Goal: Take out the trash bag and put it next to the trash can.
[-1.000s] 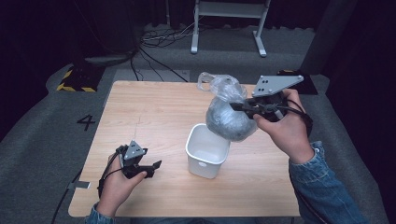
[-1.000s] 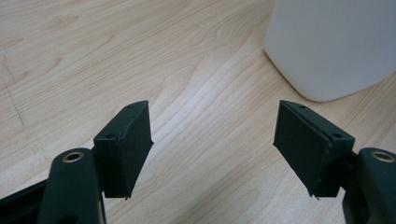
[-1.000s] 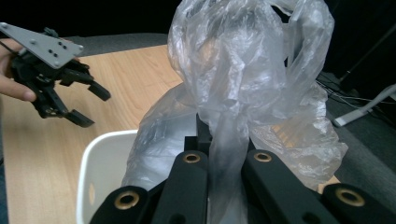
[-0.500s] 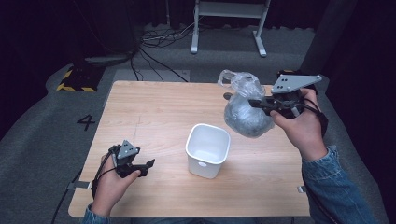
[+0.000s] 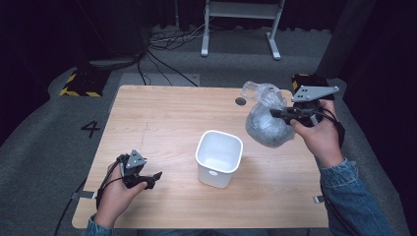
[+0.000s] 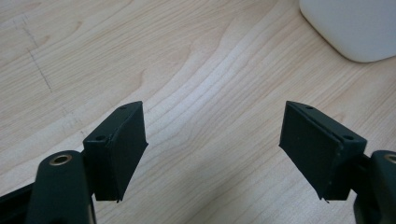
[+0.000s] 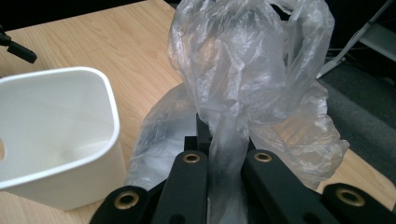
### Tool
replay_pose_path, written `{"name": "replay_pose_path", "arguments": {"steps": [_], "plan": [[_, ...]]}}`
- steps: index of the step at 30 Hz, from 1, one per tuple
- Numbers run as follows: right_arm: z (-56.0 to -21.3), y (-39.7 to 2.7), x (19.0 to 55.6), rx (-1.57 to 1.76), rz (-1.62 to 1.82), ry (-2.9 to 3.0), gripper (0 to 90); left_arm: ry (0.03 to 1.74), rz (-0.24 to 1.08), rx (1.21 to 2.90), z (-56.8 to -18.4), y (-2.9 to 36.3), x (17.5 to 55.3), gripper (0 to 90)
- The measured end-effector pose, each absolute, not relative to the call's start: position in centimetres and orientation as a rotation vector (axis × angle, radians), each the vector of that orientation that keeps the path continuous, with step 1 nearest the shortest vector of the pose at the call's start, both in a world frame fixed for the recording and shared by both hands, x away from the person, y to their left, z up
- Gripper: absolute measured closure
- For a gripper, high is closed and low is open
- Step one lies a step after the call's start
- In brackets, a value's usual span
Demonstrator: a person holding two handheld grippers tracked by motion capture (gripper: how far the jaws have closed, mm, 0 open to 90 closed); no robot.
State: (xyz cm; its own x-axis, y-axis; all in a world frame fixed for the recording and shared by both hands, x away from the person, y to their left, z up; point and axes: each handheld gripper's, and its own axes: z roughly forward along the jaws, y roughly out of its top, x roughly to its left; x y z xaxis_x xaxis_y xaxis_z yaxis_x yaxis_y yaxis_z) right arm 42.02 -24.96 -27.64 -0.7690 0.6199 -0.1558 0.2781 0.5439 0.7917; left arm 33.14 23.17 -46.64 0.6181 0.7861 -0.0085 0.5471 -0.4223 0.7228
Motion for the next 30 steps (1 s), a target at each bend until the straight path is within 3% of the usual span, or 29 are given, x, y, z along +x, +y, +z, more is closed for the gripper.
{"name": "replay_pose_path", "arguments": {"steps": [15,26,30], "plan": [[-34.3,-24.5,43.7,0.798,1.041,2.454,89.2,1.081,0.413,2.15,-47.6,23.6,33.3,23.4],[-37.8,-23.9,43.8,0.824,1.011,2.49,88.7,1.069,0.394,2.155,-47.8,23.3,33.5,23.5],[-38.2,-24.0,43.6,0.833,1.025,2.49,84.7,1.066,0.39,2.159,-47.8,23.2,33.5,23.5]]}}
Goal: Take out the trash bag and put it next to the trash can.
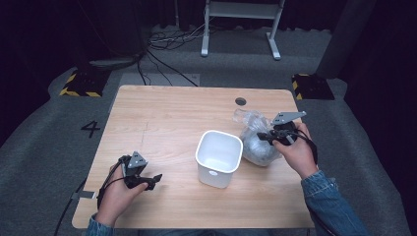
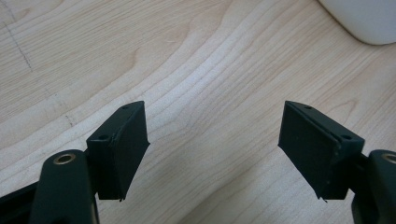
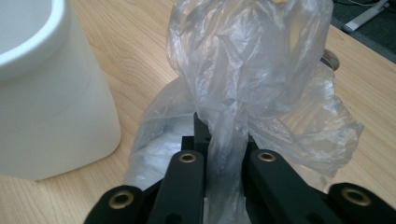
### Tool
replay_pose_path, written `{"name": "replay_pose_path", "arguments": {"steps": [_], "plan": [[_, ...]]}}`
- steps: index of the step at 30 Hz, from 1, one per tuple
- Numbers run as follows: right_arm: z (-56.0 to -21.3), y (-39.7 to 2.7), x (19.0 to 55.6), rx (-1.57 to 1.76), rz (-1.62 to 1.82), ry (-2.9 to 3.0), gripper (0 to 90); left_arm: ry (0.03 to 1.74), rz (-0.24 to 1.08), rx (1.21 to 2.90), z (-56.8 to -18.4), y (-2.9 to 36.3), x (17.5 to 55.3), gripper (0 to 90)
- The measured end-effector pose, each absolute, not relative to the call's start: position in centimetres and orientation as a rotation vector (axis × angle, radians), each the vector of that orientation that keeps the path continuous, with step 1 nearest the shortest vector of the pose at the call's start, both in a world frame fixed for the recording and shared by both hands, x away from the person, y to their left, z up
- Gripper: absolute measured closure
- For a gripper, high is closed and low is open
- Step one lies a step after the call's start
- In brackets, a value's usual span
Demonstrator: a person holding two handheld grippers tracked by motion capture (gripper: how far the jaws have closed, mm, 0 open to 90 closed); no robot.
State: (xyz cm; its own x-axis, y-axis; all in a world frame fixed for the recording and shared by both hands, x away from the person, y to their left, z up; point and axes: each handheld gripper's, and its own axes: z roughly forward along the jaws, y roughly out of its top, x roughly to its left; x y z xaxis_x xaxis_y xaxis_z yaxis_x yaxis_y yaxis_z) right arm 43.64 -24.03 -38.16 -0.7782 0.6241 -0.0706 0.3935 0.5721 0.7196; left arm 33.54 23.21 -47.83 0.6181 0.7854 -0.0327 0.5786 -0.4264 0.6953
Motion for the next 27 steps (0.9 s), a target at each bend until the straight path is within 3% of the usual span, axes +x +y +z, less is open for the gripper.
{"name": "replay_pose_path", "arguments": {"steps": [3,9,12,27], "plan": [[-38.1,-24.0,43.5,0.835,1.043,2.478,76.6,1.056,0.387,2.158,-47.8,23.1,33.5,23.5],[-37.7,-24.3,43.0,0.869,1.109,2.412,48.7,1.05,0.385,2.158,-47.7,23.0,33.5,23.5],[-37.1,-24.6,42.4,0.879,1.167,2.378,40.3,1.049,0.383,2.155,-47.5,23.0,33.4,23.5],[-35.4,-27.8,38.5,0.888,1.153,2.355,19.4,1.029,0.388,2.146,-47.0,22.8,33.2,23.5]]}}
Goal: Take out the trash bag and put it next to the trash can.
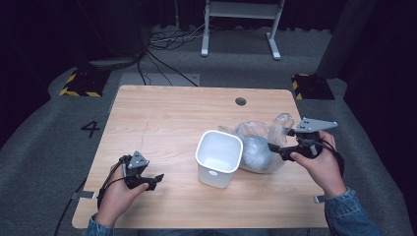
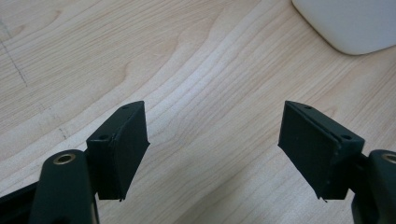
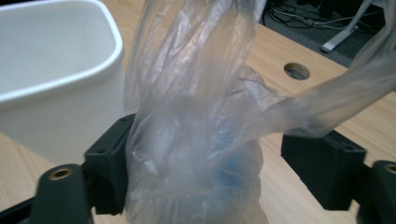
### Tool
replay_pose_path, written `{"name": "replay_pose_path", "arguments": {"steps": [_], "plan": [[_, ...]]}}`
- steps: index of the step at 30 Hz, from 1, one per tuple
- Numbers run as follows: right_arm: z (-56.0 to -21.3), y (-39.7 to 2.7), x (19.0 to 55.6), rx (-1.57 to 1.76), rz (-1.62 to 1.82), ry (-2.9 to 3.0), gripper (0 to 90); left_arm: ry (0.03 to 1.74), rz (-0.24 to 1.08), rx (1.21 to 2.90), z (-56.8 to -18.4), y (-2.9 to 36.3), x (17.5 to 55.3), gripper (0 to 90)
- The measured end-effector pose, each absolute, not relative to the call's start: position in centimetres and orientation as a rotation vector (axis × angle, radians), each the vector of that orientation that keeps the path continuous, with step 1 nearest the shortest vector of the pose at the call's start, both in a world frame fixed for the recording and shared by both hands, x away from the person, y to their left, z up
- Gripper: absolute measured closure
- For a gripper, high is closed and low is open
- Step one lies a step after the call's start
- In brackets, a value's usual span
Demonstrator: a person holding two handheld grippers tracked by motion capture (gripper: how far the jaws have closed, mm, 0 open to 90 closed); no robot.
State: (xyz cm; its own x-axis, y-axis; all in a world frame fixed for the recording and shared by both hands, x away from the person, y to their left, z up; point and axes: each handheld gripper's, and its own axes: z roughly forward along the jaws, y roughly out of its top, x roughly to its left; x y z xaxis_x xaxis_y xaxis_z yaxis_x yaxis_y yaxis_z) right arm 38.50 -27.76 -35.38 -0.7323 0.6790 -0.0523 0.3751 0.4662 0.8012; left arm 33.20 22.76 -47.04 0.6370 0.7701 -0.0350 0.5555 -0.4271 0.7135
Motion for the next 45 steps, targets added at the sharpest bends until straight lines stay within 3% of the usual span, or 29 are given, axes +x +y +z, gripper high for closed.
{"name": "replay_pose_path", "arguments": {"steps": [4,19,45], "plan": [[-35.8,-28.6,37.4,0.896,1.137,2.366,15.4,1.027,0.388,2.148,-46.9,22.7,33.1,23.5],[-36.5,-31.3,34.2,0.903,1.181,2.328,15.5,1.027,0.389,2.145,-46.8,23.0,32.7,23.4],[-45.8,-34.6,33.7,1.096,1.038,2.415,15.8,1.11,0.378,2.16,-48.3,25.0,31.9,23.3]]}}
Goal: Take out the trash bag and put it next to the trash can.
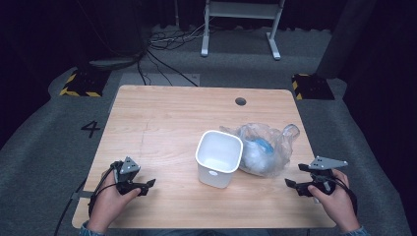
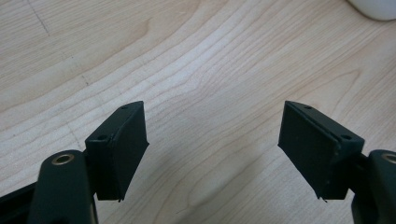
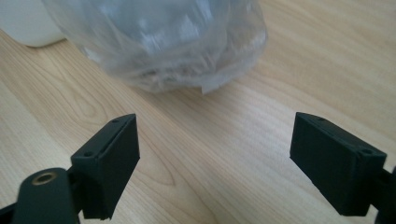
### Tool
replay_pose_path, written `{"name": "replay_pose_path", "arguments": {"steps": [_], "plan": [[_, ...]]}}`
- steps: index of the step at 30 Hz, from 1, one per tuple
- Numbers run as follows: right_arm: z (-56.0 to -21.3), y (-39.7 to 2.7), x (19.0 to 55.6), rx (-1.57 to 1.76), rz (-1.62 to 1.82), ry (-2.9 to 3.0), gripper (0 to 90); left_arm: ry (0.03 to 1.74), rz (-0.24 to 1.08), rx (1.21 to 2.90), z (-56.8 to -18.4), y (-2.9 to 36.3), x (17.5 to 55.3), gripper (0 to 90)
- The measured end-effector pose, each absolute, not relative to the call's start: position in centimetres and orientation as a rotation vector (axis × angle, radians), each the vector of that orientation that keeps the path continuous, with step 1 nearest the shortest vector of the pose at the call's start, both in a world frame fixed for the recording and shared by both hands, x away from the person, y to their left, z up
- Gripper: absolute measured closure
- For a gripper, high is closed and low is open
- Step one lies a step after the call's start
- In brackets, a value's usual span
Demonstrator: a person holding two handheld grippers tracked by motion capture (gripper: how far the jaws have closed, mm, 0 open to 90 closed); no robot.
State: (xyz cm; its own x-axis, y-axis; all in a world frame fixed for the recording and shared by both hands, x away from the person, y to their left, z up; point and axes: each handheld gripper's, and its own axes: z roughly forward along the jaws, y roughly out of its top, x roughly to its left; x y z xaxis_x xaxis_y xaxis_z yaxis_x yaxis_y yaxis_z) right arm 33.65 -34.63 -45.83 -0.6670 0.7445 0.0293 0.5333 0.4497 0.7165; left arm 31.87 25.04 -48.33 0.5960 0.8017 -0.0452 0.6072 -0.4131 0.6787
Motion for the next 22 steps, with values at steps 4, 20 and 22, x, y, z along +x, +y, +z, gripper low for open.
{"name": "replay_pose_path", "arguments": {"steps": [4,20,22], "plan": [[-47.4,-35.0,33.7,1.148,1.059,2.415,16.2,1.118,0.378,2.152,-48.6,25.3,31.9,23.2],[-50.5,-34.5,32.8,1.147,1.002,2.338,14.4,1.136,0.379,2.17,-49.7,24.9,32.4,22.2],[-50.5,-34.5,32.8,1.144,1.002,2.337,14.5,1.129,0.386,2.17,-49.8,24.8,32.4,20.9]]}}
